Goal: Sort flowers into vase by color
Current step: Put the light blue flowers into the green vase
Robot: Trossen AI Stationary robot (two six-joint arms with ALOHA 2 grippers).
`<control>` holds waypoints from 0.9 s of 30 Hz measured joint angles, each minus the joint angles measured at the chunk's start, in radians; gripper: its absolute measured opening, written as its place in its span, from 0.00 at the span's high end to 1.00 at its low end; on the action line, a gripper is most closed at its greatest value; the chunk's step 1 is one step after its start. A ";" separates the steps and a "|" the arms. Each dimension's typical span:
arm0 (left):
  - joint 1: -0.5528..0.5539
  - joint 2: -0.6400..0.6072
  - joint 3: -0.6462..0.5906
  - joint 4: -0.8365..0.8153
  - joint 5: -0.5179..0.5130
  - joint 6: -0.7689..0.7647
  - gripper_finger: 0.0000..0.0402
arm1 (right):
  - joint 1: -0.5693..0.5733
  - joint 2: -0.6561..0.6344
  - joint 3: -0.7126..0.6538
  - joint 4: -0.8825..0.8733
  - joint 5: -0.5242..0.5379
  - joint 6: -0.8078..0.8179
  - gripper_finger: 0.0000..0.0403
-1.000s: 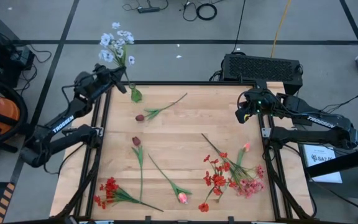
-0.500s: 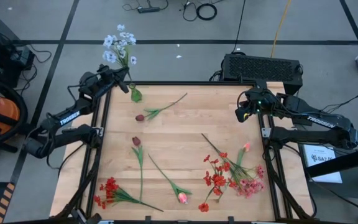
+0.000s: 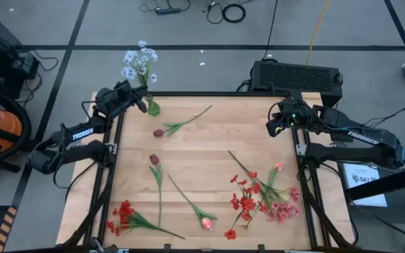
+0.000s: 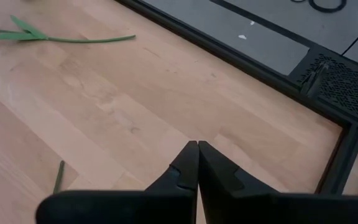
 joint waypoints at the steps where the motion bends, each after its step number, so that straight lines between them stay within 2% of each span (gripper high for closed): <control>1: 0.000 0.003 -0.002 -0.002 0.000 0.001 0.97 | 0.000 0.000 0.000 0.000 0.000 0.000 1.00; 15: 0.000 0.033 -0.002 -0.009 0.015 0.021 0.95 | 0.000 0.000 0.000 0.000 0.004 0.000 1.00; 27: 0.000 0.033 -0.002 -0.101 0.017 0.020 0.73 | 0.000 0.000 0.000 0.000 0.003 0.029 1.00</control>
